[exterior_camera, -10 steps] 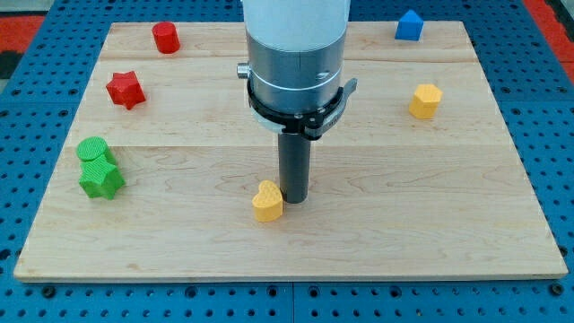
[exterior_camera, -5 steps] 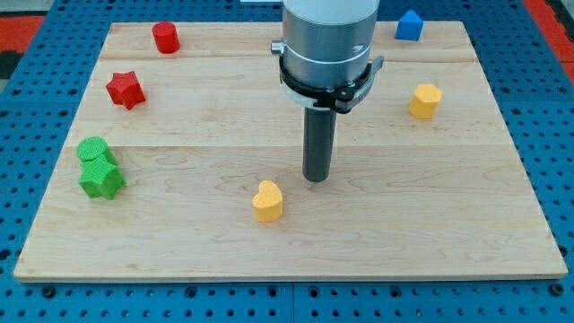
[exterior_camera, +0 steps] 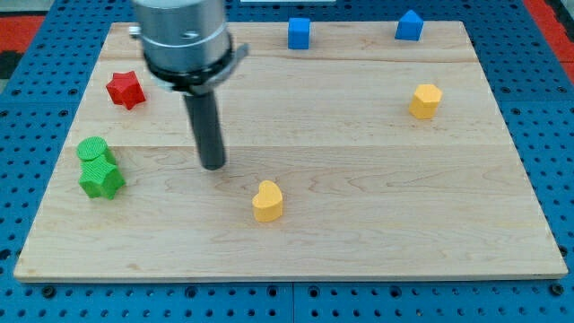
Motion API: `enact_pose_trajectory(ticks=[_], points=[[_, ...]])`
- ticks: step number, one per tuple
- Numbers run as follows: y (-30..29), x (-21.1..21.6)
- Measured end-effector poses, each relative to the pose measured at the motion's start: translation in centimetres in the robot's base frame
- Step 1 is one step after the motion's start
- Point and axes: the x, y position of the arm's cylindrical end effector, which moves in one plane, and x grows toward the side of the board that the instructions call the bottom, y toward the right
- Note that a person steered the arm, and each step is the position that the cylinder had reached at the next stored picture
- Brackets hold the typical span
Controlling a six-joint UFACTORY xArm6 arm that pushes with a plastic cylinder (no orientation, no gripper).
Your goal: Separate green star from the green circle
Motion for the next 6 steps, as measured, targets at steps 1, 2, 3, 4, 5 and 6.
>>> enact_pose_trajectory(ticks=[1, 2, 3, 4, 5, 6], points=[[-0.2, 0.0], [-0.4, 0.0], [-0.8, 0.1], [-3.9, -0.1], [-7.8, -0.1], [-9.4, -0.1]])
